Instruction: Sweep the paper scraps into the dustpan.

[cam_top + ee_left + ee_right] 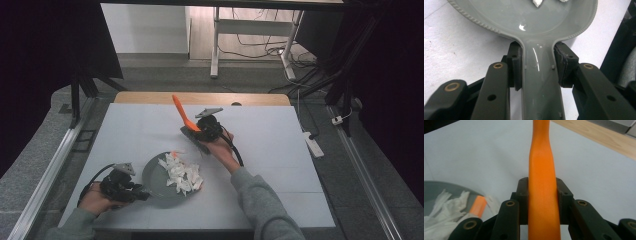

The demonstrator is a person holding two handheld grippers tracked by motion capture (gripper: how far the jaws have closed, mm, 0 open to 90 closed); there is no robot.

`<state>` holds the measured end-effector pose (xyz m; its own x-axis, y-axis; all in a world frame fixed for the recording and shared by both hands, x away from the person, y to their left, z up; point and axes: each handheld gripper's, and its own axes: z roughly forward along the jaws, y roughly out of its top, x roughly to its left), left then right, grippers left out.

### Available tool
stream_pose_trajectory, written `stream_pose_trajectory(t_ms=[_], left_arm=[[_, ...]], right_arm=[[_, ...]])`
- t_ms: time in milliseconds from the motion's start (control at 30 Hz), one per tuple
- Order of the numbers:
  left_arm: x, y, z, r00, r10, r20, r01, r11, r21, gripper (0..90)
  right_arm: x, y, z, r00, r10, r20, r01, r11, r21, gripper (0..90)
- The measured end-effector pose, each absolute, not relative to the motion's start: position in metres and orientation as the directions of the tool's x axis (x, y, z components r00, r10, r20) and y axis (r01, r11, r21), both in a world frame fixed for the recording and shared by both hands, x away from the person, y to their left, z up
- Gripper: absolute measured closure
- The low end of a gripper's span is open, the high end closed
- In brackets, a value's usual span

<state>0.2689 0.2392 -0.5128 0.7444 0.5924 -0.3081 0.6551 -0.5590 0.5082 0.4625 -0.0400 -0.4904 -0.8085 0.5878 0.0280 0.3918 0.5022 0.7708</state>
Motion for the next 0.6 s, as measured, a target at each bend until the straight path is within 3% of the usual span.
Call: stream_pose_trajectory(t_ms=[333, 600], left_arm=[[0.27, 0.239, -0.514, 0.742, 0.594, -0.31, 0.658, -0.557, 0.506, 61.6], [0.27, 0.239, -0.515, 0.741, 0.596, -0.311, 0.66, -0.558, 0.504, 61.7]], right_arm=[[0.434, -0.009, -0.494, -0.872, 0.49, 0.002, 0.334, 0.591, 0.734, 69.9], [0.4, -0.001, -0.488, -0.916, 0.382, 0.126, 0.337, 0.557, 0.759, 69.8]])
